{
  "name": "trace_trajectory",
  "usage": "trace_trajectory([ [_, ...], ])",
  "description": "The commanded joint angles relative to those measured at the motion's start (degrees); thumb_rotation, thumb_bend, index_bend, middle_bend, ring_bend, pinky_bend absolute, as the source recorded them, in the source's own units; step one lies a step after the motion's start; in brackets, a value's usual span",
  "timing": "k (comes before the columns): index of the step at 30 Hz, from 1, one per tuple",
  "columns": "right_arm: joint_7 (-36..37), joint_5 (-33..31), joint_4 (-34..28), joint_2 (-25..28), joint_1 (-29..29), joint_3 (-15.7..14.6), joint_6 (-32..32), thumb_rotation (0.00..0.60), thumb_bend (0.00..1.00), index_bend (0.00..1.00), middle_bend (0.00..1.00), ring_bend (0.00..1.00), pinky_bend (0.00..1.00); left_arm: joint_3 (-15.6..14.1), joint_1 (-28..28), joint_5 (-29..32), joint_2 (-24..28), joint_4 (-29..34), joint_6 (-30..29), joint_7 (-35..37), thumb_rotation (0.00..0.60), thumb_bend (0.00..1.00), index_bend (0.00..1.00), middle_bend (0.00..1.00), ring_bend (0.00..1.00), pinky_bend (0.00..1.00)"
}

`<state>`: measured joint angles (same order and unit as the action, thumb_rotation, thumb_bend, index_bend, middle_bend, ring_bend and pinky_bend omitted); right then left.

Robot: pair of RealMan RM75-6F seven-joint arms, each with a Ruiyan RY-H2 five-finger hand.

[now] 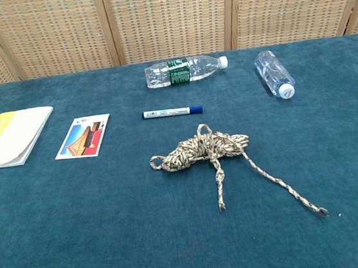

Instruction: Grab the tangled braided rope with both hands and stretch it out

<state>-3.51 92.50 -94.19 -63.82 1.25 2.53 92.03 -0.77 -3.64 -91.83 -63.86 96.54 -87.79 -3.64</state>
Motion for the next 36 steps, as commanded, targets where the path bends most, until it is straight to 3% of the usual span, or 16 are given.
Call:
trace_trajectory([
  [1, -0.1, -0.1, -0.1, -0.1, 0.1, 0.0, -0.3, 0.600, 0.00, 0.00, 0.00, 0.00, 0.00, 0.0, 0.0, 0.1, 0.1, 0.0, 0.2, 0.0, 0.600, 0.11, 0.00, 0.00, 0.00, 0.00],
  [16, -0.8, 2.9, -1.2, -0.2, 3.3, -1.1, -5.1, 0.600, 0.00, 0.01, 0.00, 0.00, 0.00, 0.1, -0.2, 0.1, -0.1, 0.8, 0.5, -1.1, 0.600, 0.13, 0.00, 0.00, 0.00, 0.00],
  [25, -1.0, 6.6, -6.1, 1.8, 14.0, -1.7, -21.3, 0.600, 0.01, 0.18, 0.00, 0.00, 0.00, 0.7, -0.9, 1.5, -0.7, 1.3, 2.1, -3.0, 0.600, 0.14, 0.00, 0.00, 0.00, 0.00],
  [26, 0.0, 6.7, -6.7, 2.0, 15.4, -1.9, -23.8, 0.600, 0.05, 0.20, 0.00, 0.00, 0.00, 0.8, -1.0, 1.8, -0.8, 1.3, 2.2, -3.3, 0.600, 0.14, 0.00, 0.00, 0.00, 0.00],
  [29, 2.3, 6.9, -7.6, 2.4, 19.5, -2.4, -30.7, 0.600, 0.29, 0.30, 0.00, 0.00, 0.00, 1.1, -1.2, 2.4, -1.1, 1.4, 2.7, -4.1, 0.600, 0.14, 0.00, 0.00, 0.00, 0.00],
  [31, 1.7, 7.1, -7.0, 1.9, 21.7, -2.2, -33.6, 0.600, 0.39, 0.33, 0.00, 0.00, 0.00, 1.2, -1.4, 2.9, -1.2, 1.5, 3.1, -4.5, 0.600, 0.14, 0.00, 0.00, 0.00, 0.00],
  [36, -1.0, 6.0, -6.4, -0.4, 24.8, -2.5, -39.3, 0.600, 0.56, 0.35, 0.00, 0.00, 0.00, 1.6, -1.9, 4.2, -1.6, 1.6, 4.3, -5.3, 0.600, 0.14, 0.00, 0.00, 0.00, 0.00],
])
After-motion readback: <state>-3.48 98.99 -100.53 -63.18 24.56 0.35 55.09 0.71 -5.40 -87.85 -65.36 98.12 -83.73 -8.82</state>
